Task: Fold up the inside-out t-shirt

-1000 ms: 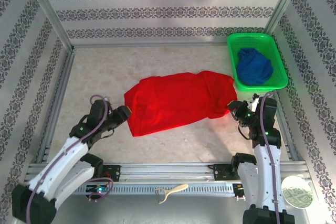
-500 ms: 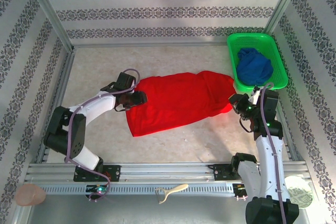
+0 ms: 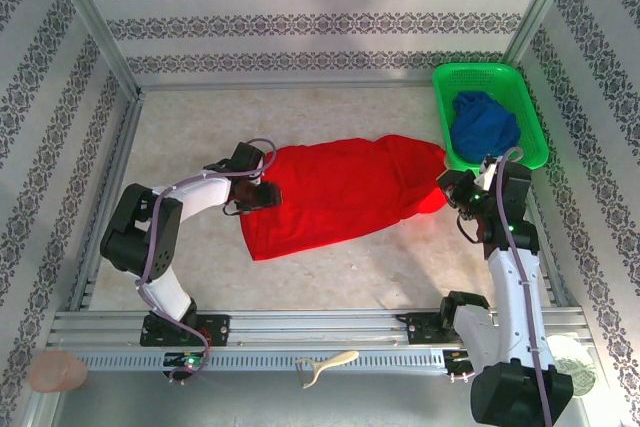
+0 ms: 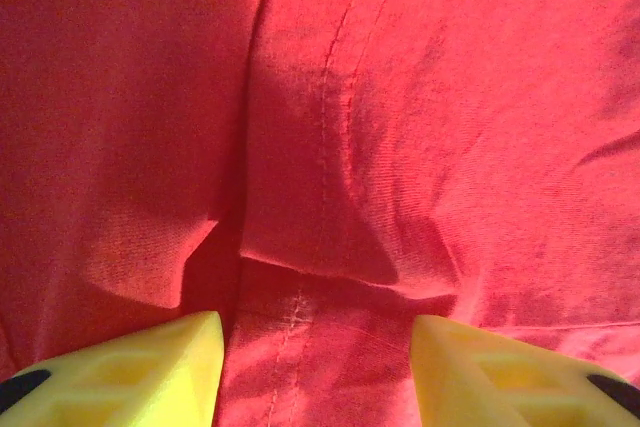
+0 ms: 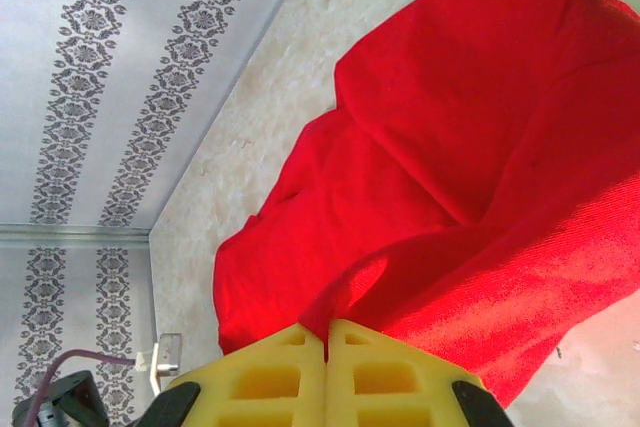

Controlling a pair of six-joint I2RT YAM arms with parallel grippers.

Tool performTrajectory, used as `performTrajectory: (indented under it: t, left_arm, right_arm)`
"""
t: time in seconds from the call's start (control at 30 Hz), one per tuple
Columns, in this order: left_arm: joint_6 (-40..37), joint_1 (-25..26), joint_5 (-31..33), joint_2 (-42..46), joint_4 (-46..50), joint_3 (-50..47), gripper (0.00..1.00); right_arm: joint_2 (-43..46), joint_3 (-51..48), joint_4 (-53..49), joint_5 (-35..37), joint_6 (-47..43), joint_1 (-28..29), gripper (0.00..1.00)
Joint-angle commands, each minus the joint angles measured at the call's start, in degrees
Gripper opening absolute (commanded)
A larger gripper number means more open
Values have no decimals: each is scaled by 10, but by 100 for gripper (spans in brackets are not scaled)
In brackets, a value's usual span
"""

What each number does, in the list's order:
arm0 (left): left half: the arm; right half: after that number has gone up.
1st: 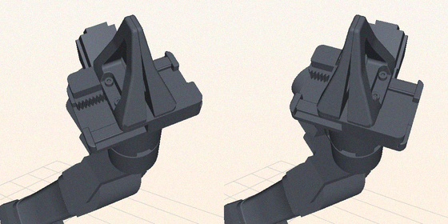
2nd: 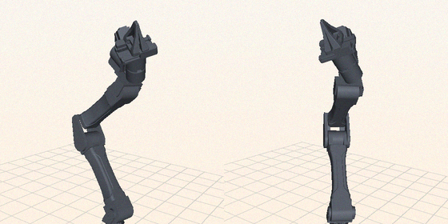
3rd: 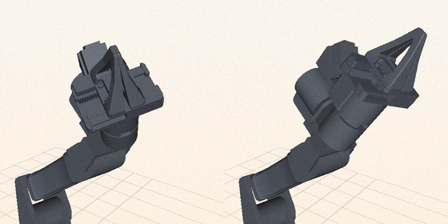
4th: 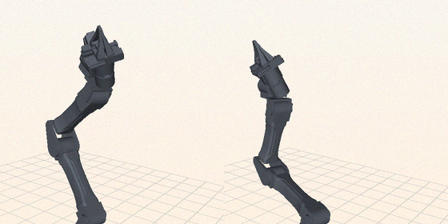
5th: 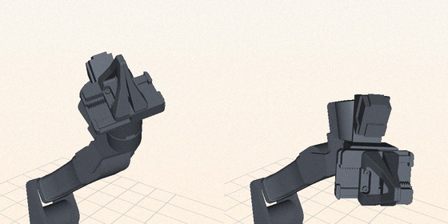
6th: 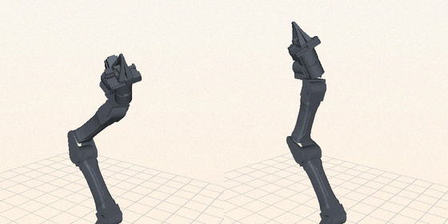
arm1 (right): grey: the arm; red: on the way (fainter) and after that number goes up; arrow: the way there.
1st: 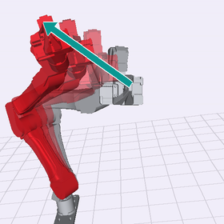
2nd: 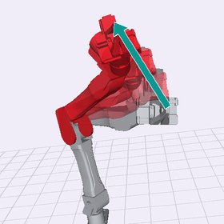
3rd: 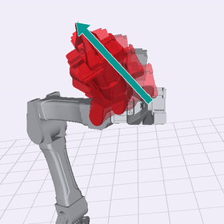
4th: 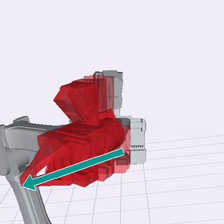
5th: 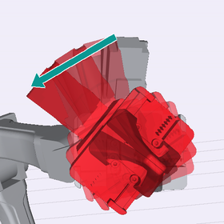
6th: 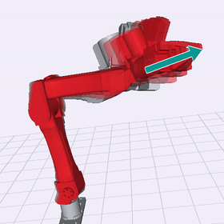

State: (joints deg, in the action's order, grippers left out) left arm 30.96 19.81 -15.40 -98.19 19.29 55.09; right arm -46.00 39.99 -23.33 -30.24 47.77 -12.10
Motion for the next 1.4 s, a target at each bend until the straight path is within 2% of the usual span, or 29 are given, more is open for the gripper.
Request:
performTrajectory:
  t: [0.0, 0.13, 0.2, 0.27, 0.33, 0.37, 0.5, 0.67, 0.7, 0.93, 1.1, 1.2, 1.37]
  left_arm:
    - [-20, 7, 11, -20, 19, 22, 52]
    - [-22, 12, 10, -35, 20, 30, 49]
    - [-23, 14, 11, -36, 21, 31, 39]
    - [-22, 14, 11, -30, 20, 30, 22]
    - [-21, 14, 14, -20, 27, 34, 9]
    - [-21, 14, 17, -9, 35, 40, 7]
    - [-20, 9, 27, 45, 92, 100, 7]
    - [-16, -29, 2, 91, 159, 287, 5]
    - [-12, -39, -6, 91, 168, 325, 0]
    - [48, -118, -82, 26, 171, 617, 0]
    - [87, -177, -75, -23, 186, 791, 0]
    - [140, -228, -87, -41, 172, 883, 0]
    - [250, -298, -88, -16, 65, 905, 0]
  right_arm:
    - [-3, 18, 20, 3, 1, 8, 0]
    - [-7, 20, 23, 2, 2, 8, 0]
    - [-8, 21, 23, 2, 4, 8, 0]
    - [-9, 23, 25, 1, 6, 8, 0]
    - [-12, 30, 27, 2, 10, 8, 0]
    - [-16, 36, 29, 3, 14, 8, 0]
    - [-51, 89, 50, 0, 29, 7, 0]
    - [-133, 229, 74, -8, 45, 1, 0]
    - [-149, 262, 79, -9, 48, -2, 0]
    - [-278, 500, 119, -35, 110, -50, 0]
    - [-336, 653, 132, -46, 164, -110, 0]
    - [-372, 749, 164, -65, 234, -167, 0]
    - [-414, 913, 195, -63, 348, -270, 0]
